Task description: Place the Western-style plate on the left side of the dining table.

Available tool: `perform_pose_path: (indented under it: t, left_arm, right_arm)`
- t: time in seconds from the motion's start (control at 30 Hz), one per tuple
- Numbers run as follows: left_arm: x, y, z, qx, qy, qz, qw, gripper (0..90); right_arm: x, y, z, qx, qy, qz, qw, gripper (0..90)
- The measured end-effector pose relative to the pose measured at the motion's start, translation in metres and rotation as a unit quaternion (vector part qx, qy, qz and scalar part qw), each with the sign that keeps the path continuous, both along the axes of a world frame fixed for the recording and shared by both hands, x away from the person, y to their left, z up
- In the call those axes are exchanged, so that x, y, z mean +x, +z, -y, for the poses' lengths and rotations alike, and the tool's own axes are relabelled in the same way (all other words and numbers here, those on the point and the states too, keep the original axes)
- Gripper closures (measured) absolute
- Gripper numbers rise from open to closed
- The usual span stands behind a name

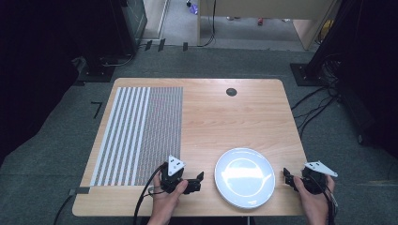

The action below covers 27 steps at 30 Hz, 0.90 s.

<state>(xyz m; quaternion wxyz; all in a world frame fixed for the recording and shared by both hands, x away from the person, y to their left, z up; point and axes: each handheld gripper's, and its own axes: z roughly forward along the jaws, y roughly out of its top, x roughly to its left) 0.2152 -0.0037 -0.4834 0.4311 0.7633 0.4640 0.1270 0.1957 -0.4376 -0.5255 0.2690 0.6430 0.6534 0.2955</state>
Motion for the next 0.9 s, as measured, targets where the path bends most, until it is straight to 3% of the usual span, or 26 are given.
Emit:
perform_pose_path:
  t: [0.37,0.63,0.67,0.9]
  left_arm:
    - [-0.011,0.004,0.024,0.014,-0.037,0.002,0.9992,6.7]
    - [-0.014,0.004,0.031,0.000,-0.053,0.001,0.9986,6.7]
    - [-0.013,0.002,0.033,-0.004,-0.055,-0.004,0.9985,6.7]
    - [-0.013,-0.001,0.039,-0.003,-0.063,-0.011,0.9979,6.8]
  right_arm:
    - [-0.003,0.000,-0.003,-0.004,-0.010,0.002,0.9999,13.5]
    - [-0.013,0.015,-0.008,0.031,-0.022,0.043,0.9984,13.4]
    - [-0.017,0.022,-0.010,0.045,-0.021,0.061,0.9969,13.3]
    - [-0.024,0.035,-0.019,0.044,-0.013,0.088,0.9950,16.1]
